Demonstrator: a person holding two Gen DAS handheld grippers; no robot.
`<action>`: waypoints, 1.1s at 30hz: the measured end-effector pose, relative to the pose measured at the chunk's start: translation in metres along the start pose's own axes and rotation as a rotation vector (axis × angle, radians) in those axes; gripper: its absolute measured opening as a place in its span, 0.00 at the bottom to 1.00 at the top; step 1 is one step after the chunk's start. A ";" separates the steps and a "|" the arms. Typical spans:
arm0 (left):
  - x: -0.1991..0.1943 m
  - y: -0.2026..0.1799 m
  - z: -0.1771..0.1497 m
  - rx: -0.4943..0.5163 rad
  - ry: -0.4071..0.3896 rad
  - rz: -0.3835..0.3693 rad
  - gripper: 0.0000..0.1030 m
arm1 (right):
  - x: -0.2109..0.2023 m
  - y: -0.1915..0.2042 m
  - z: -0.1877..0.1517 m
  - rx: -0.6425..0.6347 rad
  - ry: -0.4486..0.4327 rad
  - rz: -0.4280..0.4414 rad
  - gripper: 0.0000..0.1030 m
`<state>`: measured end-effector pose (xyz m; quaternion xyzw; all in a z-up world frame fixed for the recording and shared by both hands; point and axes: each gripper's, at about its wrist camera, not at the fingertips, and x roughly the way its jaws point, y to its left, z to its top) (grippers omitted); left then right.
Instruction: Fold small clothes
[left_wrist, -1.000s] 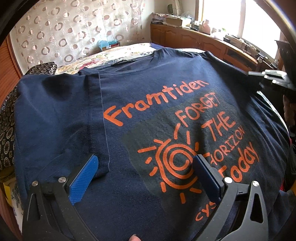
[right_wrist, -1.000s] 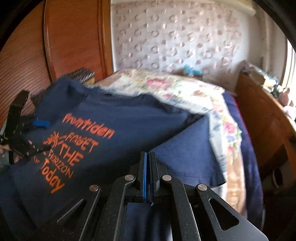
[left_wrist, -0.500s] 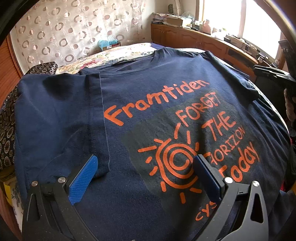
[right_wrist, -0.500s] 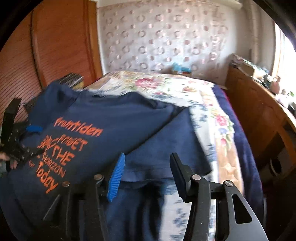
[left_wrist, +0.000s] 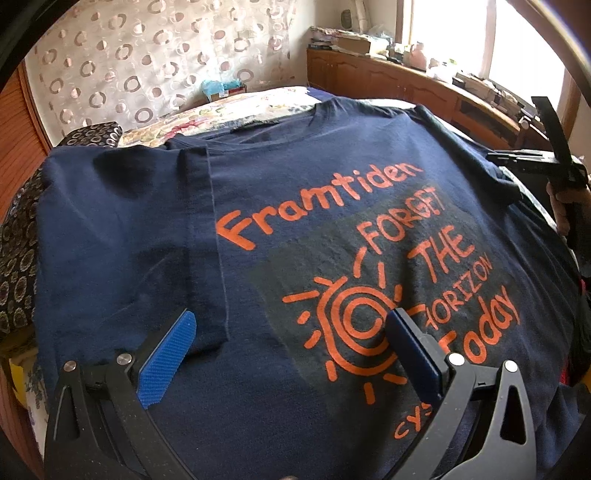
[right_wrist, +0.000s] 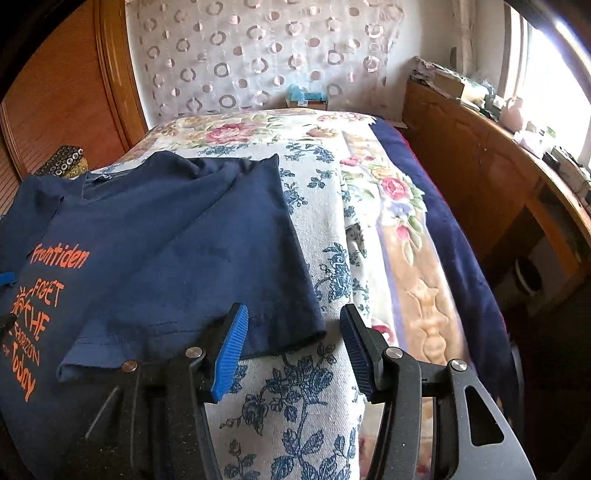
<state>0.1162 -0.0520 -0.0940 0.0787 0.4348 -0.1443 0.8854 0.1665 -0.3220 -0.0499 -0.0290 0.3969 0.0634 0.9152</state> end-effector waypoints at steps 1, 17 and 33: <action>-0.003 0.001 -0.001 -0.005 -0.011 -0.003 1.00 | 0.000 0.001 0.000 -0.006 -0.001 0.019 0.31; -0.072 0.032 0.000 -0.109 -0.236 -0.005 1.00 | -0.016 0.091 0.071 -0.171 -0.105 0.281 0.05; -0.083 0.052 0.002 -0.130 -0.288 0.039 0.99 | -0.012 0.099 0.068 -0.162 -0.099 0.169 0.49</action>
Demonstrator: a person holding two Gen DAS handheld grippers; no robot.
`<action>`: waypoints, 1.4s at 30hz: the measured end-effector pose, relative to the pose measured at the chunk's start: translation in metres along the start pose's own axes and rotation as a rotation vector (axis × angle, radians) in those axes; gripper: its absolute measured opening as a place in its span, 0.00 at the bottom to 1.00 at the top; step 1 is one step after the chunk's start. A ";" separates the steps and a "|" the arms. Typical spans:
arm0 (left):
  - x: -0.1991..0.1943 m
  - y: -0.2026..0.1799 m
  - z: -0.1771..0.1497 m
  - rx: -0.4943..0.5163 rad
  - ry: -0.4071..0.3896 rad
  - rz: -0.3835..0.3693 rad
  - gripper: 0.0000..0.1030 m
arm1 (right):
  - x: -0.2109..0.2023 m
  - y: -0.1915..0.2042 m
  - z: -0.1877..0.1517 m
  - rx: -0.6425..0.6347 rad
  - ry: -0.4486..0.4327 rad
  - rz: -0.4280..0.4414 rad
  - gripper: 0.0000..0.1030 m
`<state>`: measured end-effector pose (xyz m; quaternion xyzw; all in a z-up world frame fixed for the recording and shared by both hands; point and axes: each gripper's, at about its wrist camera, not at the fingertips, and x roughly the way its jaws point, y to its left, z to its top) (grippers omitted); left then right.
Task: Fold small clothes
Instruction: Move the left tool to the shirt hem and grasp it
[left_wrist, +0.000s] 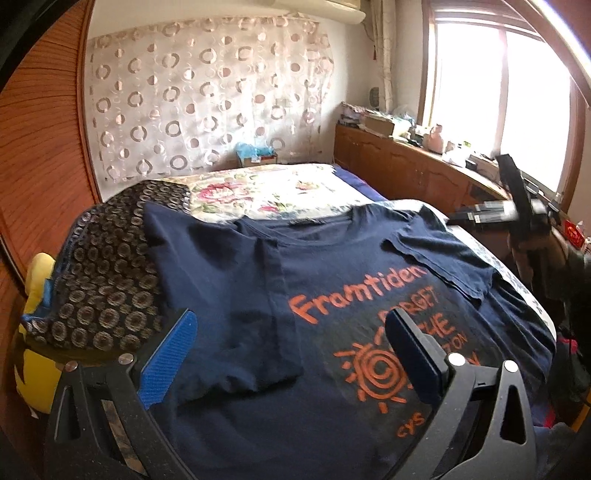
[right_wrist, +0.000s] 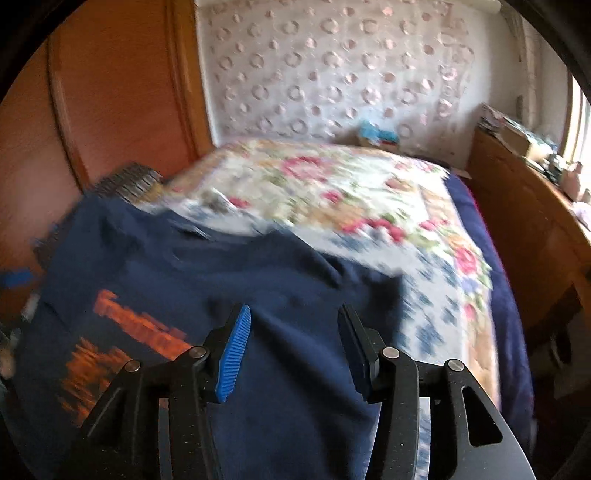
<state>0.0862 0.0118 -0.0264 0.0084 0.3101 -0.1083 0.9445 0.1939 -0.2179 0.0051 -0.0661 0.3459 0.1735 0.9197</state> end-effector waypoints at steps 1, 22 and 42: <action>0.000 0.006 0.003 -0.006 -0.002 0.010 0.97 | 0.005 -0.003 -0.006 0.002 0.021 -0.020 0.49; 0.057 0.107 0.050 -0.137 0.053 0.107 0.49 | 0.034 -0.025 -0.040 0.061 0.087 -0.082 0.56; 0.117 0.125 0.078 -0.165 0.189 0.128 0.21 | 0.037 -0.029 -0.039 0.060 0.089 -0.086 0.57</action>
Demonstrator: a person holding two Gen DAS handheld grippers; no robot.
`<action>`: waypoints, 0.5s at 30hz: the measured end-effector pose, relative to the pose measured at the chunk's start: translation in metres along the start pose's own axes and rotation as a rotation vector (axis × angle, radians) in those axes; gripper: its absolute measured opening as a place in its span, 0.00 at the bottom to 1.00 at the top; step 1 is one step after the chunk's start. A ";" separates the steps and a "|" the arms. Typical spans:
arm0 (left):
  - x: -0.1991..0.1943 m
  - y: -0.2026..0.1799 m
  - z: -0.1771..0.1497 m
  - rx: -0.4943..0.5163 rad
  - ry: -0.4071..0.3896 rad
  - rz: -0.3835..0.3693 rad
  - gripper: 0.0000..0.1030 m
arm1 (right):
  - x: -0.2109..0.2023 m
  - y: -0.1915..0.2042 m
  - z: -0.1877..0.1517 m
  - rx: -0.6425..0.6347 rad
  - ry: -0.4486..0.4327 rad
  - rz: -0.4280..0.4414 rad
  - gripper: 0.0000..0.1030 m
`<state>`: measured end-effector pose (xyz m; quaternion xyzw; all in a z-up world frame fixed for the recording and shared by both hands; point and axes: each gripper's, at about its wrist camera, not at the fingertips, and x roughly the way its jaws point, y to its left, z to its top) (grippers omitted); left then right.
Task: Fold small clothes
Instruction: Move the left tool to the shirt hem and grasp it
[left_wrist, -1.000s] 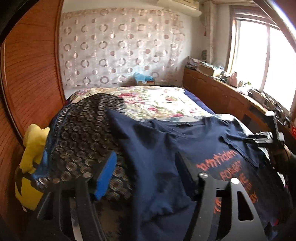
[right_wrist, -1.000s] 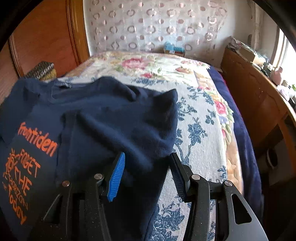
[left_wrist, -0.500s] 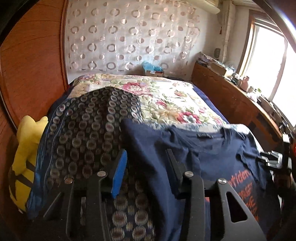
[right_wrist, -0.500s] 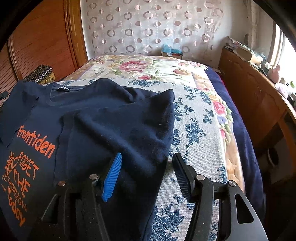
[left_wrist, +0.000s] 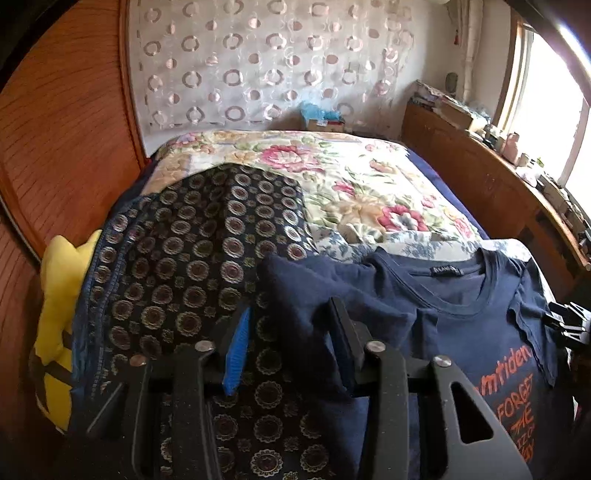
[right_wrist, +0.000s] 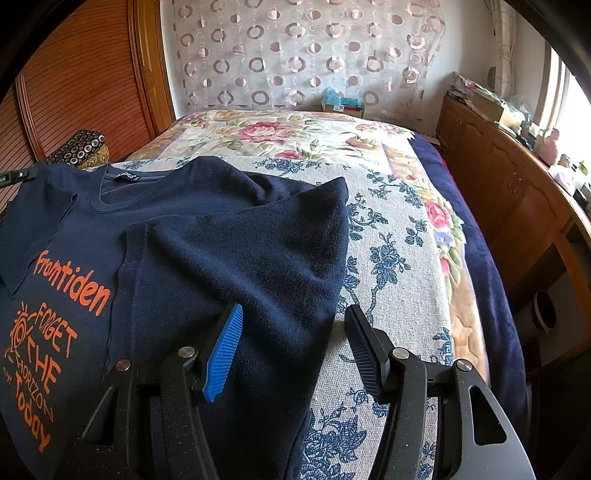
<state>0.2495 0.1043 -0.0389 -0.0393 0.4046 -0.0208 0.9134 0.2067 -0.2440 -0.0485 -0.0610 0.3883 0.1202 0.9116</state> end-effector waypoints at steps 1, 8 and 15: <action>0.000 -0.001 -0.001 0.001 0.001 -0.023 0.13 | 0.000 0.000 0.000 0.000 0.000 0.000 0.57; -0.035 -0.042 -0.016 0.127 -0.064 -0.102 0.05 | 0.001 0.000 0.000 0.000 0.000 0.000 0.57; -0.072 -0.070 -0.045 0.187 -0.122 -0.163 0.05 | 0.001 -0.001 0.000 0.000 0.000 -0.001 0.57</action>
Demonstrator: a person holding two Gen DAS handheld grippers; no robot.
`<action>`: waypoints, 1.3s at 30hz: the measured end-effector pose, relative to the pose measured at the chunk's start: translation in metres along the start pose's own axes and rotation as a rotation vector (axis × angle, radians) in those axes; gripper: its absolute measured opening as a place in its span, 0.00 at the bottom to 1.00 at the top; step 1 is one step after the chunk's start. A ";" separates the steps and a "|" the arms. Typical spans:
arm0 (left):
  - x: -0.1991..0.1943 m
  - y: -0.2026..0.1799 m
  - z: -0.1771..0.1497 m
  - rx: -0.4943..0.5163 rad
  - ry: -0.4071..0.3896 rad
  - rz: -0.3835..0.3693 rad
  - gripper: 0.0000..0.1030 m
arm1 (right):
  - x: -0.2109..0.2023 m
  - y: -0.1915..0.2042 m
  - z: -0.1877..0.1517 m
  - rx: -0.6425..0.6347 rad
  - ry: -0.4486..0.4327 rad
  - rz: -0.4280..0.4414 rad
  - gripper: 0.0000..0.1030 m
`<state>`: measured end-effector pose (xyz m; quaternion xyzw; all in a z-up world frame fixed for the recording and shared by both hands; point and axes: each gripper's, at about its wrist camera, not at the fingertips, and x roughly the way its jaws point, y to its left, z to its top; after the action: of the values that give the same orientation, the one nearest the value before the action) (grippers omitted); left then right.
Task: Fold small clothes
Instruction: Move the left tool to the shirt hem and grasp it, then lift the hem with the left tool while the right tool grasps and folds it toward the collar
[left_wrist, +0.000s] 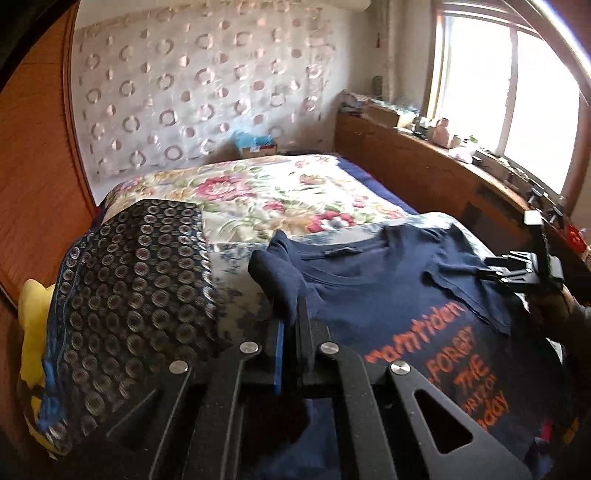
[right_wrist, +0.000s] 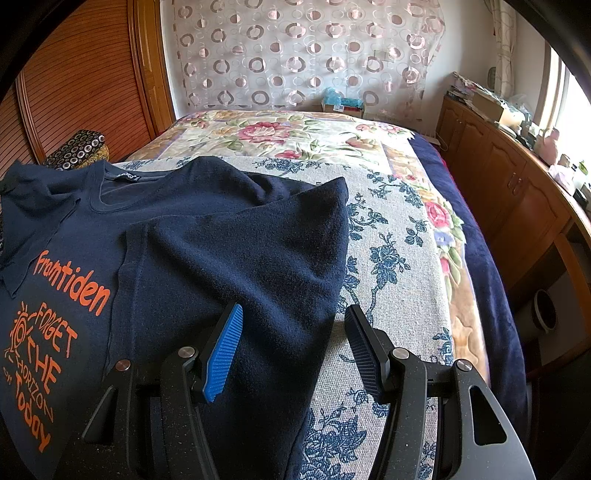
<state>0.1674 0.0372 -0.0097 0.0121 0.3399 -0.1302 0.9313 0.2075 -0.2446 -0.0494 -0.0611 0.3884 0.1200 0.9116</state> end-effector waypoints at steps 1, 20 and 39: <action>-0.005 -0.003 -0.004 -0.002 -0.010 -0.014 0.05 | 0.000 0.000 0.000 0.000 0.000 0.000 0.57; -0.029 -0.015 -0.022 0.014 -0.059 -0.015 0.05 | 0.039 -0.029 0.049 0.095 0.059 0.003 0.57; -0.072 -0.022 -0.062 -0.037 -0.114 -0.040 0.05 | -0.015 0.020 0.031 -0.075 -0.116 0.114 0.07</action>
<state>0.0702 0.0393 -0.0098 -0.0193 0.2889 -0.1432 0.9464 0.2138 -0.2215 -0.0170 -0.0658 0.3330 0.1893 0.9214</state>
